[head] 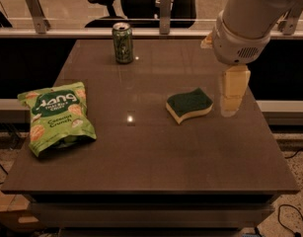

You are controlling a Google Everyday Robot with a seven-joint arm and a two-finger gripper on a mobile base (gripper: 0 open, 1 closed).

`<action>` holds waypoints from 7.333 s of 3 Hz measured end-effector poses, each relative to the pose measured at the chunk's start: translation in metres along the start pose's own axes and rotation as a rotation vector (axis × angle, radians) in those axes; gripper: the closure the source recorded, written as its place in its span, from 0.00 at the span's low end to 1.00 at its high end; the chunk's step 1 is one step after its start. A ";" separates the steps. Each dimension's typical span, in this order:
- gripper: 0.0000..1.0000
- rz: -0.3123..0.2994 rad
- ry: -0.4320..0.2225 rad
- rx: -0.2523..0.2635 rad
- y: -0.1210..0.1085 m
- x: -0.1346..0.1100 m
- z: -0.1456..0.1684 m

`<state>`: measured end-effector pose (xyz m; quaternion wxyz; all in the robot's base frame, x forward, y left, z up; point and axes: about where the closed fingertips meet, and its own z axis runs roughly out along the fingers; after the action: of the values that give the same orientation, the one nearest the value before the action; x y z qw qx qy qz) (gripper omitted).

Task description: Move sponge near green can

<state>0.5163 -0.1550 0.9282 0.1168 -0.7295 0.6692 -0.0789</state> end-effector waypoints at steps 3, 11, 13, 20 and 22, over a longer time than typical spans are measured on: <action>0.00 -0.027 -0.021 0.005 -0.008 -0.003 -0.001; 0.16 -0.259 -0.119 -0.231 0.015 -0.047 0.121; 0.64 -0.239 -0.130 -0.206 0.013 -0.041 0.118; 1.00 -0.291 -0.023 -0.061 -0.088 -0.018 0.048; 1.00 -0.349 -0.063 -0.038 -0.136 -0.028 0.048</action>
Offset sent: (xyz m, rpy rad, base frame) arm 0.0079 0.0053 -0.0058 0.0356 -0.0011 0.0148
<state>0.6566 -0.1134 0.9211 0.1086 -0.8388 0.5298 -0.0622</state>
